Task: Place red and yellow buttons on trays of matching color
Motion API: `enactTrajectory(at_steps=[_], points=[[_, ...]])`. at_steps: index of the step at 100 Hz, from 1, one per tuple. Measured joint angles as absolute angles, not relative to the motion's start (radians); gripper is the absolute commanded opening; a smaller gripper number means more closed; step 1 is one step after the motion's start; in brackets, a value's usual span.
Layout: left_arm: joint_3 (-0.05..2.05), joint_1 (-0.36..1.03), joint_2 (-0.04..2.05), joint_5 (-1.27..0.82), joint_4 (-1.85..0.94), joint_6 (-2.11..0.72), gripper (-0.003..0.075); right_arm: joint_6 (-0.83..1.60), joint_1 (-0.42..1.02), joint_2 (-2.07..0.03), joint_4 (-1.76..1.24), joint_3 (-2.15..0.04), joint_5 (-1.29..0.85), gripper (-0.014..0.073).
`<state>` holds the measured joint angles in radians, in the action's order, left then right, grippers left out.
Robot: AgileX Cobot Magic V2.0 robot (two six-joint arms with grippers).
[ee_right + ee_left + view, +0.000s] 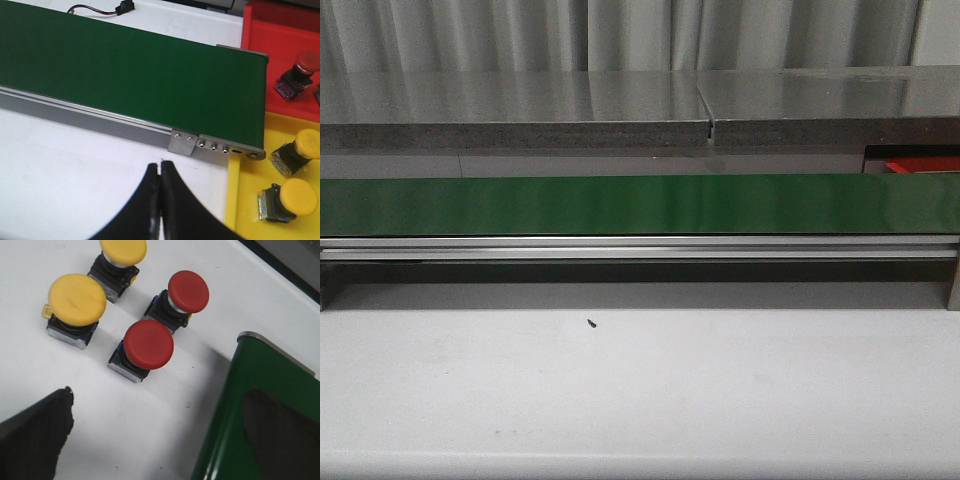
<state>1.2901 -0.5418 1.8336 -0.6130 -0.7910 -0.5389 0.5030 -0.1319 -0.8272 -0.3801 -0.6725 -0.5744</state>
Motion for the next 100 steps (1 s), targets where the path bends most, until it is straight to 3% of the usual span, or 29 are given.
enactTrajectory(at_steps=[100], points=[[1.478,-0.46,2.052,-0.606,-0.726,-0.481,0.0639,0.503,-0.132,-0.827,-0.38,-0.672,-0.574,-0.0068]])
